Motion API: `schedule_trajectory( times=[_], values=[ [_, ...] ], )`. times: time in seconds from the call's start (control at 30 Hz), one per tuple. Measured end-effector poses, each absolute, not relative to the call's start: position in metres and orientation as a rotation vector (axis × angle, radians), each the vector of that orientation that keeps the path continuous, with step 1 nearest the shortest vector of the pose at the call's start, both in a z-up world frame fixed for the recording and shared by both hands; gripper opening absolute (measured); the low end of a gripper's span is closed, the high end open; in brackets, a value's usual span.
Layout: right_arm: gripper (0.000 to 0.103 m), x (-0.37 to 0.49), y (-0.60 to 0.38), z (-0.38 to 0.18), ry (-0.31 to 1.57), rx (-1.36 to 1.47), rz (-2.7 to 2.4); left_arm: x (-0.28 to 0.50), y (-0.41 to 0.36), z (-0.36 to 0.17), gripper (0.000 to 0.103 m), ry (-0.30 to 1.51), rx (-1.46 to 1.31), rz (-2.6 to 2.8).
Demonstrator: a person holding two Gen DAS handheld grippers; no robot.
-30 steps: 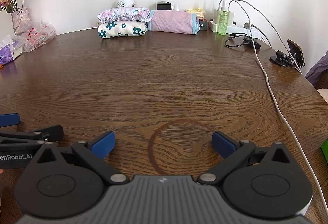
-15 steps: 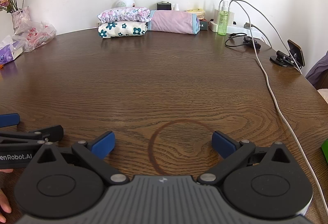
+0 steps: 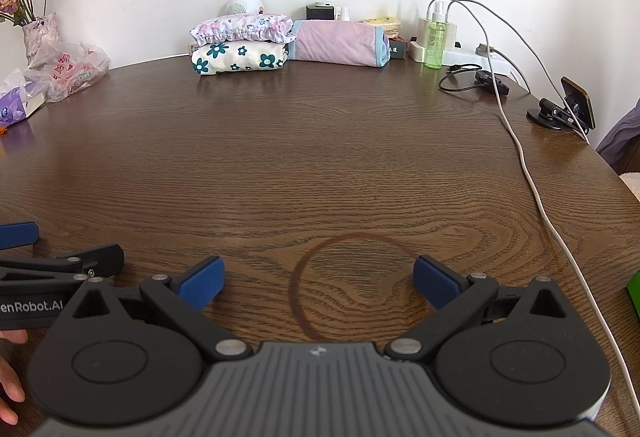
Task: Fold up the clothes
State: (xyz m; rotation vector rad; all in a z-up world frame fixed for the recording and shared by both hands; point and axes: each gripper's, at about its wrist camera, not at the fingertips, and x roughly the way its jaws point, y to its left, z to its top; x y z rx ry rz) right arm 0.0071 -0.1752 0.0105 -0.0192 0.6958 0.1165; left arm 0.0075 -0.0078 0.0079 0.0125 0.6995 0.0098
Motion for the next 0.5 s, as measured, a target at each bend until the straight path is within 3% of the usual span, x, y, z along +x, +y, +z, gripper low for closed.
schedule_trajectory(
  times=[0.5],
  values=[
    [0.102, 0.0063, -0.1747, 0.0114, 0.696, -0.019, 0.118, 0.0078, -0.0082, 0.0079, 0.103, 0.700, 0.011, 0.010]
  ],
)
